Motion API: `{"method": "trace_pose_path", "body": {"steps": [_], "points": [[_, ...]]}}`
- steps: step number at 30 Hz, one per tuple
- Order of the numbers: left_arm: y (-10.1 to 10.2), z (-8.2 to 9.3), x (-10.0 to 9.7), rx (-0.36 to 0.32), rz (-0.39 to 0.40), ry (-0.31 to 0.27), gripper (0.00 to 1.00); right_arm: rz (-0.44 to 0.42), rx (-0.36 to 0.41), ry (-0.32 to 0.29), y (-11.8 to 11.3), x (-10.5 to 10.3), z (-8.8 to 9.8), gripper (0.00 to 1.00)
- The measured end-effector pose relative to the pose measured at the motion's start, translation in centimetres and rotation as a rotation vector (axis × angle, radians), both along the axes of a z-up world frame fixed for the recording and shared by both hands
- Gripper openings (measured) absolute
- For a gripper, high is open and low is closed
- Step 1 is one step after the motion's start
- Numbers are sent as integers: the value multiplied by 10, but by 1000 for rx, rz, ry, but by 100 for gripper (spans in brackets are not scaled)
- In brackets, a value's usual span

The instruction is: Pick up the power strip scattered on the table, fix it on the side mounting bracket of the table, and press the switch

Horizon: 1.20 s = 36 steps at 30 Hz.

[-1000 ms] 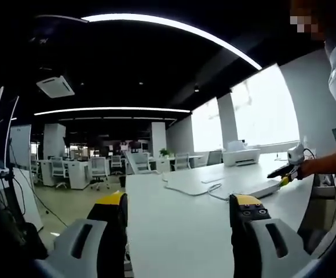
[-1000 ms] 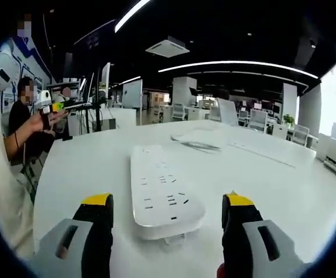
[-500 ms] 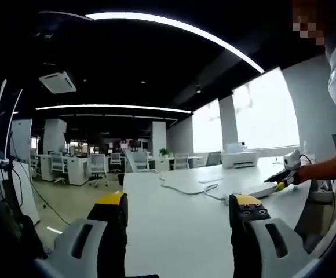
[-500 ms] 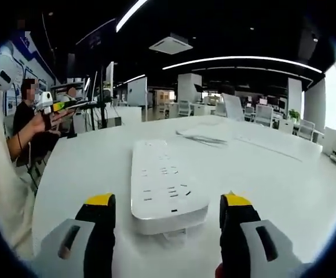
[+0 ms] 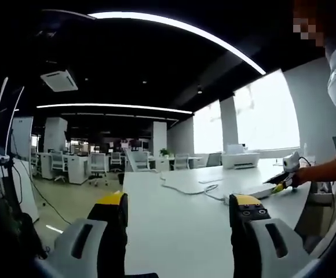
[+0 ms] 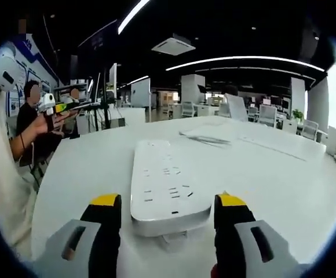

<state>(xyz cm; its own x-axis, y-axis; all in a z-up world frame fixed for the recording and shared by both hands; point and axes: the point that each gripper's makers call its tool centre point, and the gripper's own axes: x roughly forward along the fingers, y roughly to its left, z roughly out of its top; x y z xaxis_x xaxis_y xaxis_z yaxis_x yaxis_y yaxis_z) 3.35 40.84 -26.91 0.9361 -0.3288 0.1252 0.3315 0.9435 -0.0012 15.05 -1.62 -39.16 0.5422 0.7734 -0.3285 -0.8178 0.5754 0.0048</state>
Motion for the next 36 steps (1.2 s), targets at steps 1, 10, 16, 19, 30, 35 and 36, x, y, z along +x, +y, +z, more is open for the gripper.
{"method": "trace_pose_path", "body": {"steps": [1, 10, 16, 19, 30, 35, 36], "points": [[0, 0, 0, -1, 0, 2, 75, 0, -1, -1, 0, 0, 0, 59], [1, 0, -1, -9, 2, -1, 75, 17, -27, -9, 0, -2, -3, 50], [0, -1, -1, -10, 0, 2, 75, 21, -35, -9, 1, -2, -5, 50], [0, -1, -1, -9, -1, 4, 75, 16, -37, -5, 1, -2, -5, 49], [-8, -4, 0, -27, -24, 17, 74, -9, -16, 76, 2, -1, -3, 49], [-17, -9, 3, -80, -68, 52, 74, -31, 16, 152, 4, -3, -4, 49], [-20, -9, 3, -75, -73, 54, 74, -32, 18, 157, 5, -3, -4, 49]]}}
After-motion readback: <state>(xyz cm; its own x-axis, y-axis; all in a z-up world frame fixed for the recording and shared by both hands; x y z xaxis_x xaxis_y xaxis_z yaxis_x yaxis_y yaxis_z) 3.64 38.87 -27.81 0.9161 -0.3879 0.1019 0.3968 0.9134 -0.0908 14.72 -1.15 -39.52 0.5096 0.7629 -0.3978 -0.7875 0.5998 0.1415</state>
